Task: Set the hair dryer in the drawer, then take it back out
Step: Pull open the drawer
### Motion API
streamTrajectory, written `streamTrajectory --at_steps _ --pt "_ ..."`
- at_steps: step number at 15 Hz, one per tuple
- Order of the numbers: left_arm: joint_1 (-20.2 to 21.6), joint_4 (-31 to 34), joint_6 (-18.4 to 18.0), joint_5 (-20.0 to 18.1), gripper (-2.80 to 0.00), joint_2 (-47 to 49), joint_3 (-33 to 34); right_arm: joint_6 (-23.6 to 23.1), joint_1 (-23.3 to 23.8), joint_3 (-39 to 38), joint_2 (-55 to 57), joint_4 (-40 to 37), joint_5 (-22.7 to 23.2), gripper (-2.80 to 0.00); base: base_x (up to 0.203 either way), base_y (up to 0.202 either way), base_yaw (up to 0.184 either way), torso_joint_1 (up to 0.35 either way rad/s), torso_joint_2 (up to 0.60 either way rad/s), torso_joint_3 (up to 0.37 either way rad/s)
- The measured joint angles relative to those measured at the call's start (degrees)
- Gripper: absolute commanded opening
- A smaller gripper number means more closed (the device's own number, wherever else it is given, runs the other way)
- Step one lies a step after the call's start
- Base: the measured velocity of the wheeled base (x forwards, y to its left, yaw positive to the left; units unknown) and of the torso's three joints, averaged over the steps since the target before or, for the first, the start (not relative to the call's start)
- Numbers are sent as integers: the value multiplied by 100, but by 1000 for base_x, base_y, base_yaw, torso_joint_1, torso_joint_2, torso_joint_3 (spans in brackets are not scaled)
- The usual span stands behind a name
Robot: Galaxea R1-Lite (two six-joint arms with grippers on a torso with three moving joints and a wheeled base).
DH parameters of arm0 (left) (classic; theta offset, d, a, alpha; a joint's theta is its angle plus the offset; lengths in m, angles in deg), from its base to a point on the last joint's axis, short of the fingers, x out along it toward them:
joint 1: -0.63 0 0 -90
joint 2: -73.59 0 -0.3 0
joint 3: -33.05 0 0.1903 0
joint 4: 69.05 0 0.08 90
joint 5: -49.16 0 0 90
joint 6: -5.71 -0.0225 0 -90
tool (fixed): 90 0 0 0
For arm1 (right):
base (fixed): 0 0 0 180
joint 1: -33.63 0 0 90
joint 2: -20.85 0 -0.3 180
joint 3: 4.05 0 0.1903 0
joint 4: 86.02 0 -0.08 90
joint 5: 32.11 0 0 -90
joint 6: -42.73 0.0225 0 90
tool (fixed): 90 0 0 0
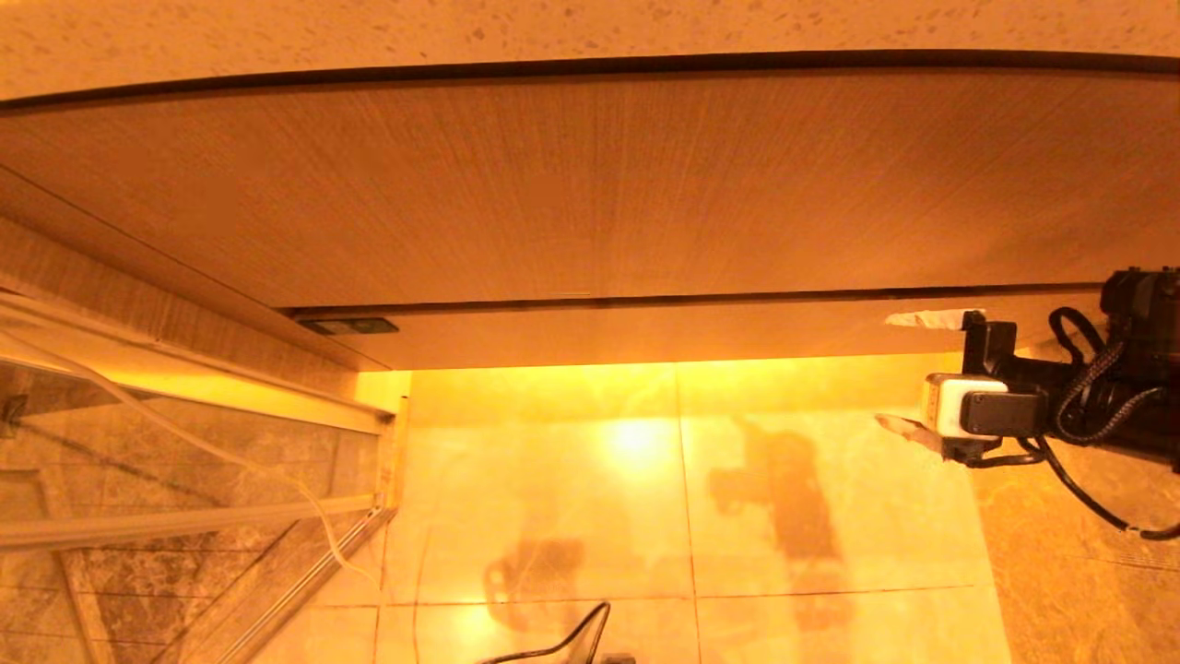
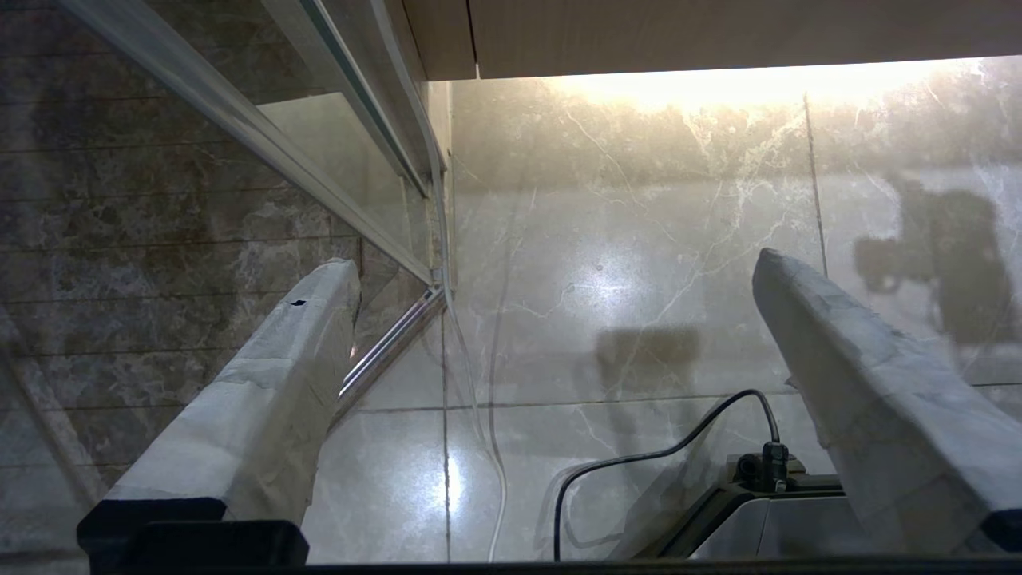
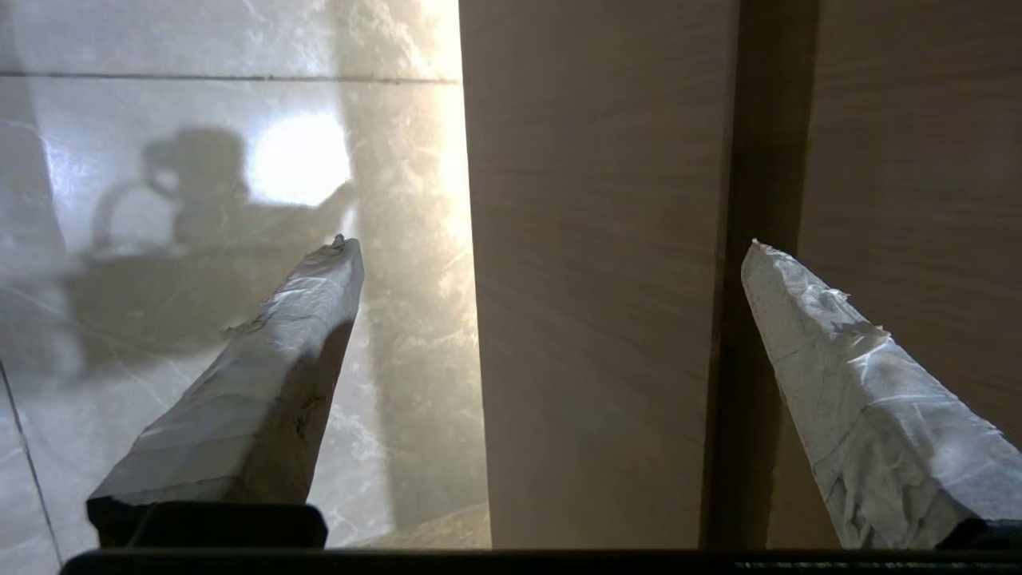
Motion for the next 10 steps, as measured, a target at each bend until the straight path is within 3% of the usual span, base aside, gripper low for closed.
streamTrajectory --at_steps 4,10 --pt "0 0 0 0 0 0 0 327 39 226 295 10 -21 0 0 0 0 0 0 0" --pt "0 0 0 0 0 0 0 708 -44 345 371 34 -518 0 0 0 0 0 0 0"
